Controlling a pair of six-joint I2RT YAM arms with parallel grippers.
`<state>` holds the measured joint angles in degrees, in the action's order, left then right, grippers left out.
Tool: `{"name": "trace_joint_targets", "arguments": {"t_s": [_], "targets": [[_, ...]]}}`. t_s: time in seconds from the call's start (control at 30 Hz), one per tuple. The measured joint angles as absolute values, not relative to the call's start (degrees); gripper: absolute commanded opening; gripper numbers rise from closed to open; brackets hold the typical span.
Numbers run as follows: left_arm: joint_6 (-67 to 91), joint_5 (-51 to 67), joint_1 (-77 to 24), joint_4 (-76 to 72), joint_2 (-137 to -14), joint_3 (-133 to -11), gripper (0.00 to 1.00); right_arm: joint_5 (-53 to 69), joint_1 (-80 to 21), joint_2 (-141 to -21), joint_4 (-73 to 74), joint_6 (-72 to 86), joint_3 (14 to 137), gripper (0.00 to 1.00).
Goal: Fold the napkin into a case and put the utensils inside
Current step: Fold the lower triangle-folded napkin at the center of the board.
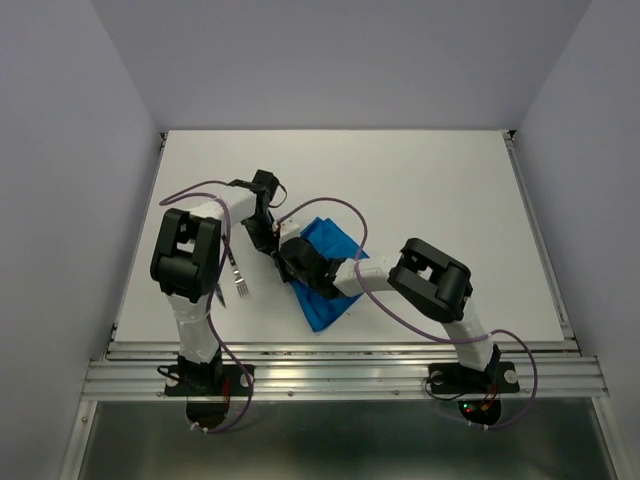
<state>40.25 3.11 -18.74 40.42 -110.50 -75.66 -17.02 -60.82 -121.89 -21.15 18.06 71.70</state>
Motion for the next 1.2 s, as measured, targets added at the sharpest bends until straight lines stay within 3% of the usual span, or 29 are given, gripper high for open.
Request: {"name": "trace_joint_targets", "arguments": {"t_s": [0.07,0.1,0.13,0.23,0.67,1.2], "targets": [[39.8,4.0,-18.5,39.2,-109.8,-74.6,0.16,-15.8,-60.5,-121.6,-21.5,19.1,71.2,0.01],[39.5,4.5,-18.3,38.5,-109.4,-74.1,0.27,-15.3,-60.3,-121.5,-21.6,19.5,71.0,0.01],[39.3,5.1,-18.1,37.7,-109.1,-73.4,0.44,-14.9,-60.1,-121.4,-21.9,20.0,70.8,0.01],[38.7,7.0,-17.5,35.7,-107.9,-71.6,0.52,-13.2,-59.4,-121.1,-23.0,21.5,69.8,0.01],[37.7,10.3,-15.6,30.9,-102.7,-66.7,0.56,-4.7,-56.1,-120.7,-24.6,28.3,68.3,0.01],[36.6,9.1,-12.8,29.8,-93.9,-64.1,0.54,17.1,-47.8,-121.2,-24.7,40.1,69.0,0.01]]}}
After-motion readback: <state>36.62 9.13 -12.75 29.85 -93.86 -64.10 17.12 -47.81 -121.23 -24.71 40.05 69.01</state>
